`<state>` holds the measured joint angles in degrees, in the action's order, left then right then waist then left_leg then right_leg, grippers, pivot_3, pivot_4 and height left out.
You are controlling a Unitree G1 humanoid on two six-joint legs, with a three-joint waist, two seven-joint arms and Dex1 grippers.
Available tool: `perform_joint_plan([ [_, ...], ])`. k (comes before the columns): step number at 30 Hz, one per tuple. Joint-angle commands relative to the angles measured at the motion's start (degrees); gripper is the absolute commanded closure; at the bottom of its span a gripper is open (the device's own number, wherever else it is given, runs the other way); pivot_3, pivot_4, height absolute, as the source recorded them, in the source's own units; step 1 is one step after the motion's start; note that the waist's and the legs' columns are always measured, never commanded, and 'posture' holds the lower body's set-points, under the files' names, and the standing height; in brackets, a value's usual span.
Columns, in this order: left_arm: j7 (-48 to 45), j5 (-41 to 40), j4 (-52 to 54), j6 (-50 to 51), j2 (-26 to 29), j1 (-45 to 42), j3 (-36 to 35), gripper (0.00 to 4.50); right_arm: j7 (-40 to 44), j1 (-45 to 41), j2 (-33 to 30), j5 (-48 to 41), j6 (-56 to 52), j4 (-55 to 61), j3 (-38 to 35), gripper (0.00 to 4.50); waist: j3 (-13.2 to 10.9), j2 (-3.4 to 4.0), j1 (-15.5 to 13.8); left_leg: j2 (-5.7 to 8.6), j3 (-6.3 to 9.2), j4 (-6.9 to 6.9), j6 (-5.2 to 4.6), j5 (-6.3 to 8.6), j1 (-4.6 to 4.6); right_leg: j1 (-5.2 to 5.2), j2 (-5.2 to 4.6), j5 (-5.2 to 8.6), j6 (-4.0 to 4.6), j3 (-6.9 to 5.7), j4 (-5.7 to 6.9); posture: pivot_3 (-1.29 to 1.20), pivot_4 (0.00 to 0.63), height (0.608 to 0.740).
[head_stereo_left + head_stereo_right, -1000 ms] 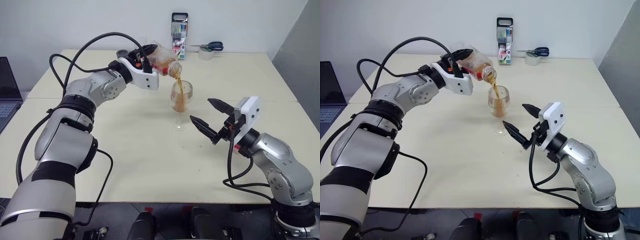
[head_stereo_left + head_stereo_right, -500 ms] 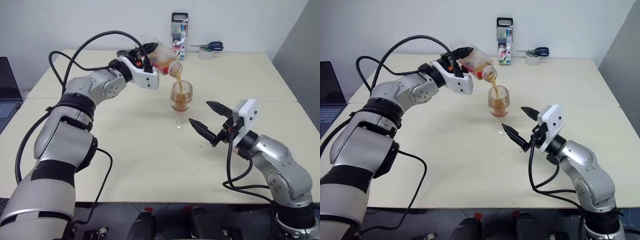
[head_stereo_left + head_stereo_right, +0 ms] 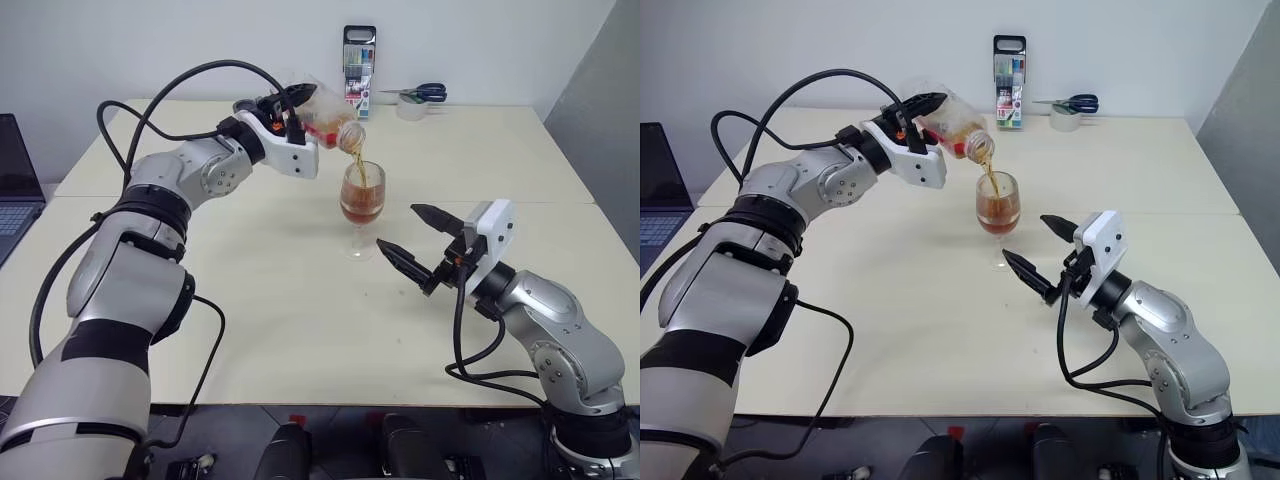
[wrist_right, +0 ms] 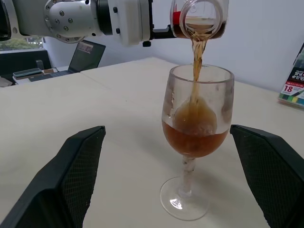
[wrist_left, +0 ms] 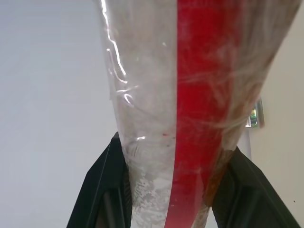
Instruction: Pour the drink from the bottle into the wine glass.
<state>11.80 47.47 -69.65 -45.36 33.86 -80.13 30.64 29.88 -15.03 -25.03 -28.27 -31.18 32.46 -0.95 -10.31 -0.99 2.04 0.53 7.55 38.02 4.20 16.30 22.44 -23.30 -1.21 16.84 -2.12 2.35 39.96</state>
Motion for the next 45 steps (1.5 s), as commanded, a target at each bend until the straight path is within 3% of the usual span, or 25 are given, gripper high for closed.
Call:
perform_joint_plan([
  [1, 0.8, -0.9, 0.4, 0.1, 0.7, -2.5, -0.9, 2.83, 0.1, -0.1, -0.4, -0.4, 0.9, 2.3, -0.5, 0.0, 0.0, 0.0, 0.0, 0.0, 0.0, 0.0, 0.0, 0.0, 0.0, 0.0, 0.0, 0.0, 0.0, 0.0, 0.0, 0.0, 0.15, 0.74],
  [18, -0.8, -2.4, 0.0, 0.2, -0.1, -1.1, -1.7, 2.83, 0.1, -0.2, -0.7, -0.6, 0.6, 2.8, -0.5, 0.0, 0.0, 0.0, 0.3, 0.0, 0.0, 0.02, 0.01, -0.01, 0.0, 0.0, -0.01, 0.0, 0.0, 0.0, 0.02, 0.0, 0.15, 0.74],
  [30, -10.7, -10.8, 0.9, 1.3, -2.4, 2.0, -6.0, 2.83, -1.1, -2.1, 0.3, 0.3, 1.2, 2.7, 0.6, 0.0, 0.0, 0.0, 0.5, 0.01, 0.01, 0.04, 0.02, -0.01, 0.0, 0.0, -0.01, 0.0, 0.0, 0.0, 0.04, 0.0, 0.15, 0.74],
  [38, -26.7, -26.5, 3.5, 6.3, -6.7, 6.5, -16.2, 2.83, -1.7, -3.6, 0.8, 2.0, 2.5, 2.0, 1.9, 0.0, 0.0, 0.0, 0.7, 0.01, 0.02, 0.07, 0.03, -0.02, 0.0, 0.0, -0.03, 0.0, 0.01, -0.01, 0.05, 0.0, 0.15, 0.74],
  [45, -39.1, -44.5, 15.2, 26.3, -8.0, 17.0, -29.6, 2.83, 1.7, -5.0, -2.2, 0.9, -2.2, 3.4, 5.4, 0.0, 0.0, 0.03, 1.9, -0.03, 0.02, 0.06, 0.04, -0.03, -0.08, 0.0, -0.02, -0.01, 0.02, 0.0, 0.14, 0.0, 0.15, 0.74],
])
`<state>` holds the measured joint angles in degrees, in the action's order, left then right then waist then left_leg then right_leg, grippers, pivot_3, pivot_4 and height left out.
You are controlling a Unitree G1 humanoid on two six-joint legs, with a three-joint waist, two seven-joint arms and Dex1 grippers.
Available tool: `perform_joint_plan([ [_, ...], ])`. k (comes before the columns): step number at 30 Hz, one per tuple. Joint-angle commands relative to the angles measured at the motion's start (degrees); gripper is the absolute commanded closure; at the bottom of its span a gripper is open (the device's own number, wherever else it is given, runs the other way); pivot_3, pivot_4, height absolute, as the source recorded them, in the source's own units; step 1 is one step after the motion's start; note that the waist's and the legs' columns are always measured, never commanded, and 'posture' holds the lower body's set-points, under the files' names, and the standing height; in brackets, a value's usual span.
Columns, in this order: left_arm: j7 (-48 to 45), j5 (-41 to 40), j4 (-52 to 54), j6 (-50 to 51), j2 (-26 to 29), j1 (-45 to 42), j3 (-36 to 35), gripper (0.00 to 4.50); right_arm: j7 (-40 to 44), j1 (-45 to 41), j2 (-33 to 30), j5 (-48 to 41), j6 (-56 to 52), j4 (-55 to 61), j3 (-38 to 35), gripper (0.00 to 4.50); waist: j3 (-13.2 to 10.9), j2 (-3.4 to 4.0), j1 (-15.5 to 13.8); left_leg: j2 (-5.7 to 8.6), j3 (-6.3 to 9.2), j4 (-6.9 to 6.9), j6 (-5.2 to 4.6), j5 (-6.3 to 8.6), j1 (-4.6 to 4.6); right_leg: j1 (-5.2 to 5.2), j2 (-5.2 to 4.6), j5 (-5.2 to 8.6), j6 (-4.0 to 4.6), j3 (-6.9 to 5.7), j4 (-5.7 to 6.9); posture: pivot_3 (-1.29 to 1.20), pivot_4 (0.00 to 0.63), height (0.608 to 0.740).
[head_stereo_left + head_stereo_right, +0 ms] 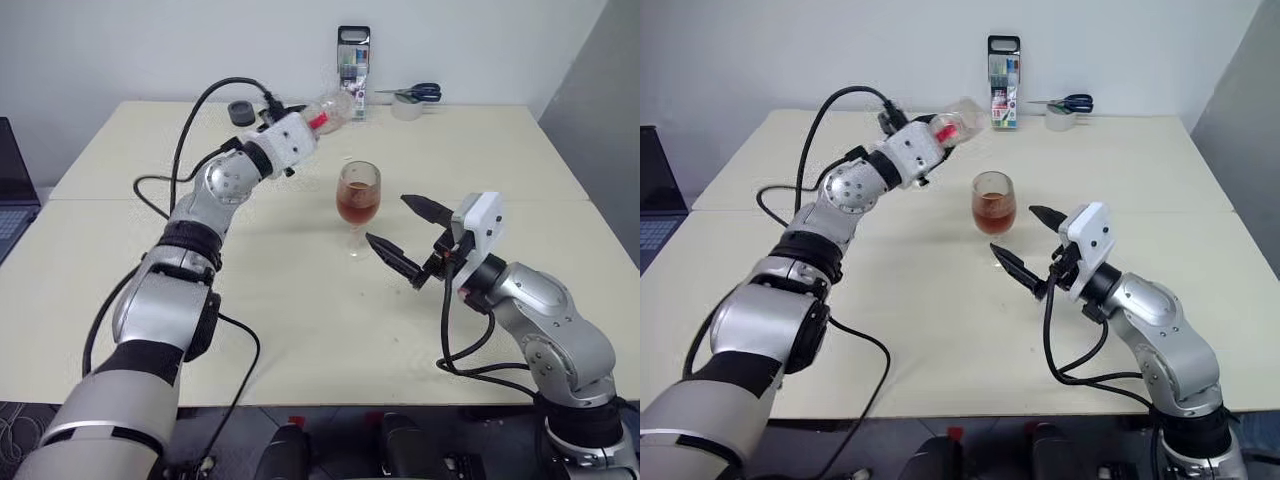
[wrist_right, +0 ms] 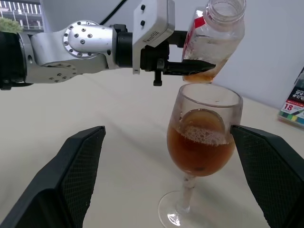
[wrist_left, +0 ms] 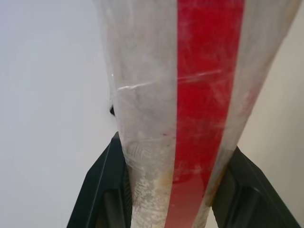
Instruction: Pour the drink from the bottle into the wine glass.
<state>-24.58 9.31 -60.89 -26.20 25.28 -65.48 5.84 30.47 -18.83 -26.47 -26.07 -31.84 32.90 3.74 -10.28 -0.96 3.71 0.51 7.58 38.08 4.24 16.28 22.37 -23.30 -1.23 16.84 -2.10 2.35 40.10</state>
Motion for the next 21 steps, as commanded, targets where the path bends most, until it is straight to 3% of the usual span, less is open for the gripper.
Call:
perform_joint_plan([
  [1, -3.3, -8.4, 9.1, 10.3, 0.6, 4.3, -6.3, 2.83, 1.4, -1.4, -1.0, -1.8, -2.4, 3.3, 1.1, 0.0, 0.0, 0.0, 0.3, -0.01, 0.01, -0.01, 0.0, 0.0, 0.0, 0.0, 0.01, 0.0, 0.0, -0.01, 0.0, 0.0, 0.15, 0.74],
  [6, -4.0, -18.2, 26.4, 27.7, 1.0, 17.3, -13.9, 2.83, 2.9, -4.4, -2.6, -3.2, -7.9, 4.3, 4.2, 0.0, 0.0, -0.01, 1.1, -0.03, 0.08, 0.03, 0.0, 0.0, -0.01, 0.0, -0.01, 0.0, 0.01, 0.0, 0.08, 0.0, 0.15, 0.74],
  [10, -1.6, -21.8, 37.2, 35.2, 1.4, 26.8, -18.1, 2.83, 2.7, -7.6, -1.6, -2.6, -9.5, 2.3, 6.1, 0.0, 0.0, -0.04, 1.1, -0.04, 0.14, 0.04, 0.01, -0.01, -0.02, 0.0, -0.01, 0.0, 0.01, -0.01, 0.08, 0.0, 0.15, 0.74],
  [15, 0.5, -23.7, 43.9, 37.3, 0.5, 35.6, -20.9, 2.83, 2.7, -10.0, -0.5, -0.6, -8.5, -0.1, 8.0, 0.0, 0.1, -0.1, 0.7, -0.05, 0.13, 0.06, 0.01, -0.01, -0.02, 0.01, -0.06, -0.01, 0.01, -0.02, 0.07, 0.0, 0.15, 0.74],
  [21, 0.1, -23.2, 42.9, 34.6, -0.1, 38.1, -20.5, 2.83, 3.2, -10.9, 0.7, 0.3, -7.8, -1.0, 8.8, 0.0, 0.1, -0.17, -0.7, -0.01, 0.08, 0.1, 0.01, 0.0, -0.01, 0.04, -0.08, -0.01, 0.01, -0.01, 0.02, 0.0, 0.15, 0.74],
])
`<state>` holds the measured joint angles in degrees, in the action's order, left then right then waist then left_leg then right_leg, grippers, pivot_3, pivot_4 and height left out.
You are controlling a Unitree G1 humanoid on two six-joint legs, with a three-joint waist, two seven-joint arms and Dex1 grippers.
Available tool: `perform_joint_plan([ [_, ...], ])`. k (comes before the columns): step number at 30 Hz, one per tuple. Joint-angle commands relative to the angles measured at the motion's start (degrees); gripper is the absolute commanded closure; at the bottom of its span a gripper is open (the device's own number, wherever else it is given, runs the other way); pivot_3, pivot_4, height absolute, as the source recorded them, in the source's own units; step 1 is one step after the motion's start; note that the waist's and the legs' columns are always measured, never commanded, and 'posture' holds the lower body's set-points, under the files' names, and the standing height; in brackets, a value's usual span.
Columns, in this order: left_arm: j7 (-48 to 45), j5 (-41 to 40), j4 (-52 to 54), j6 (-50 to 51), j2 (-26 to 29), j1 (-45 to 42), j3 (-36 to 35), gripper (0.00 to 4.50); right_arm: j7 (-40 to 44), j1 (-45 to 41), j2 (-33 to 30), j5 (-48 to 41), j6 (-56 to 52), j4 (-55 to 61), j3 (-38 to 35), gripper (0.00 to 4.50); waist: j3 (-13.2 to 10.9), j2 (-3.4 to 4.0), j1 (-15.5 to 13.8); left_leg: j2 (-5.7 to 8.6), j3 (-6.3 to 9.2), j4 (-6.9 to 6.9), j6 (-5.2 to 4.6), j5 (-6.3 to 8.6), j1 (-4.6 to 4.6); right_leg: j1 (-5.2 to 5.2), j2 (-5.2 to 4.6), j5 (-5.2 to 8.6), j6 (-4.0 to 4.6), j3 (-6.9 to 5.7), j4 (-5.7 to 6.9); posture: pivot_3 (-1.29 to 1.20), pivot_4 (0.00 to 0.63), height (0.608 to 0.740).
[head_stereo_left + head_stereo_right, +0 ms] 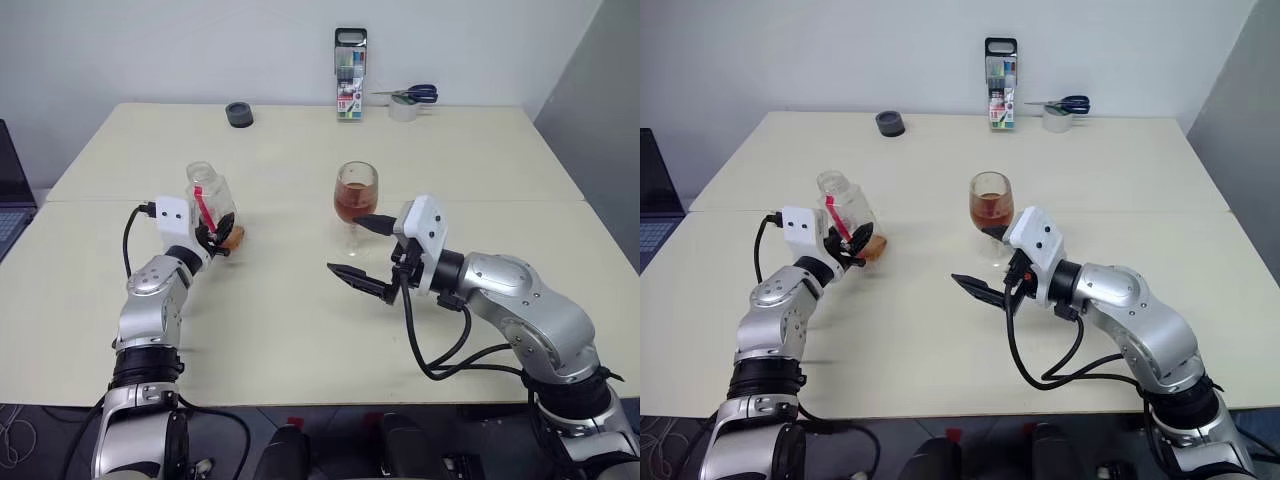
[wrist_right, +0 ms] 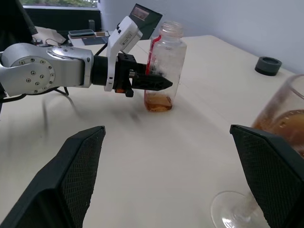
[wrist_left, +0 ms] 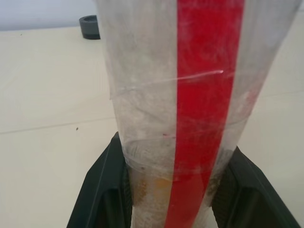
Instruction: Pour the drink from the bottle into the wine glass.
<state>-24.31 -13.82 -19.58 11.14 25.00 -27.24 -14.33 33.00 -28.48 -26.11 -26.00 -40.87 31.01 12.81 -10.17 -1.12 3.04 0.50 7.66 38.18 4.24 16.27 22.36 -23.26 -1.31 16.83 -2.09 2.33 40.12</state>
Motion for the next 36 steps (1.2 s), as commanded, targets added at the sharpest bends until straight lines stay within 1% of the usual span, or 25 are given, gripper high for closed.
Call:
perform_joint_plan([
  [1, -0.5, 0.0, 0.7, -3.4, 0.1, -0.1, -0.3, 2.83, 0.8, -1.3, 0.4, 0.3, 1.3, 0.8, -0.2, 0.0, 0.0, -0.02, -0.1, 0.0, -0.01, 0.0, 0.0, 0.0, 0.0, 0.0, 0.0, 0.0, 0.0, 0.01, -0.01, 0.0, 0.15, 0.74],
  [3, -1.0, 0.0, -0.9, -4.5, 0.0, -0.1, -0.1, 2.83, 1.1, -1.4, 0.6, 0.3, 1.3, 0.7, -0.2, 0.0, 0.0, -0.02, -0.1, 0.0, -0.02, -0.01, 0.0, 0.0, 0.0, 0.0, 0.0, 0.0, 0.0, 0.0, -0.02, 0.0, 0.15, 0.74],
  [5, -1.2, 0.0, -1.6, -5.0, 0.1, -0.1, 0.0, 2.12, 1.3, -1.4, 0.7, 0.4, 1.2, 0.7, -0.2, 0.0, 0.0, -0.02, -0.1, -0.01, -0.03, -0.02, 0.0, 0.0, -0.02, 0.0, 0.01, 0.0, 0.01, 0.0, -0.02, 0.0, 0.15, 0.74],
  [10, -1.6, 0.2, -1.7, -6.0, 0.2, 0.8, 0.2, 0.62, 1.2, -1.4, 0.8, 0.3, 1.0, 0.8, -0.2, 0.0, 0.0, -0.02, 0.0, -0.02, -0.03, -0.03, -0.03, 0.02, -0.02, 0.0, 0.02, 0.0, 0.01, 0.0, -0.02, 0.0, 0.15, 0.74],
  [11, -1.7, 0.2, -1.7, -6.1, 0.2, 0.9, 0.2, 0.24, 1.2, -1.4, 0.9, 0.3, 1.0, 0.8, -0.2, 0.0, 0.0, -0.02, 0.0, -0.02, -0.03, -0.03, -0.03, 0.02, -0.02, 0.0, 0.02, 0.0, 0.01, 0.0, -0.02, 0.0, 0.15, 0.74],
  [12, -1.7, 0.2, -1.7, -6.2, 0.3, 1.1, 0.2, 0.02, 1.2, -1.4, 0.9, 0.3, 1.0, 0.8, -0.2, 0.0, 0.0, -0.02, 0.0, -0.02, -0.02, -0.03, -0.03, 0.02, -0.02, 0.0, 0.02, -0.01, 0.01, -0.01, -0.02, 0.0, 0.15, 0.74],
  [17, -1.3, 1.6, -0.3, -7.0, 0.8, 2.5, 0.9, 0.02, 0.9, 0.0, 0.5, 1.8, 2.3, 0.4, 0.1, 0.0, 0.0, -0.02, 0.0, -0.02, -0.03, -0.04, -0.05, 0.03, -0.03, 0.0, 0.02, -0.01, 0.01, 0.0, -0.02, 0.0, 0.15, 0.74],
  [20, -0.2, 2.5, 3.8, -6.6, 1.1, 5.3, 0.8, 0.02, -2.1, 5.4, 1.2, 5.8, 7.7, -1.1, -0.7, 0.0, 0.2, -0.14, 0.0, -0.03, -0.02, -0.08, -0.07, 0.04, -0.03, 0.01, 0.02, -0.01, 0.01, -0.01, -0.04, 0.0, 0.15, 0.74],
  [23, 4.7, 5.9, 9.8, -5.3, 1.2, 9.6, 0.5, 0.02, -6.3, 13.8, 4.1, 9.6, 16.4, -3.1, -3.2, 0.0, 0.2, -0.17, -0.1, -0.03, -0.05, -0.13, -0.04, 0.03, -0.05, 0.01, 0.0, -0.01, 0.01, 0.02, -0.1, 0.0, 0.15, 0.74],
  [25, 6.2, 6.7, 12.4, -5.0, 1.0, 11.6, 0.3, 0.02, -8.1, 17.0, 6.1, 10.6, 19.5, -4.1, -4.5, 0.0, 0.2, -0.17, -0.2, -0.04, -0.08, -0.15, -0.06, 0.04, -0.05, -0.01, 0.0, -0.01, 0.01, 0.05, -0.08, 0.0, 0.15, 0.74],
  [28, 6.8, 6.0, 18.4, -4.9, -0.1, 16.5, -0.1, 0.02, -14.3, 22.5, 12.0, 12.8, 26.7, -8.3, -7.4, 0.0, 0.2, -0.15, -0.4, -0.08, -0.1, -0.15, -0.17, 0.1, -0.16, 0.04, 0.03, -0.01, 0.01, 0.07, -0.09, 0.0, 0.15, 0.74],
  [30, 7.3, 5.5, 20.9, -5.5, -1.0, 18.5, -0.1, 0.02, -17.2, 24.3, 14.9, 14.5, 30.5, -10.8, -8.5, 0.0, 0.2, -0.15, -0.4, -0.09, -0.17, -0.23, -0.21, 0.13, -0.37, 0.16, 0.03, 0.0, 0.01, 0.13, -0.06, 0.0, 0.15, 0.74],
  [32, 7.6, 5.4, 22.4, -5.2, -1.6, 19.5, 0.0, 0.02, -18.5, 24.8, 16.8, 15.3, 32.4, -12.3, -9.0, 0.0, 0.2, -0.14, -0.6, -0.09, -0.2, -0.23, -0.21, 0.12, -0.39, 0.17, 0.04, 0.0, 0.01, 0.15, -0.06, 0.0, 0.15, 0.74],
  [36, 6.9, 3.6, 23.0, -5.1, -2.5, 20.3, -0.8, 0.02, -19.1, 24.5, 18.0, 16.5, 34.6, -14.6, -9.2, 0.0, 0.2, -0.14, -0.7, -0.1, -0.23, -0.23, -0.21, 0.13, -0.43, 0.18, 0.07, 0.0, 0.01, 0.16, -0.05, 0.0, 0.15, 0.74],
])
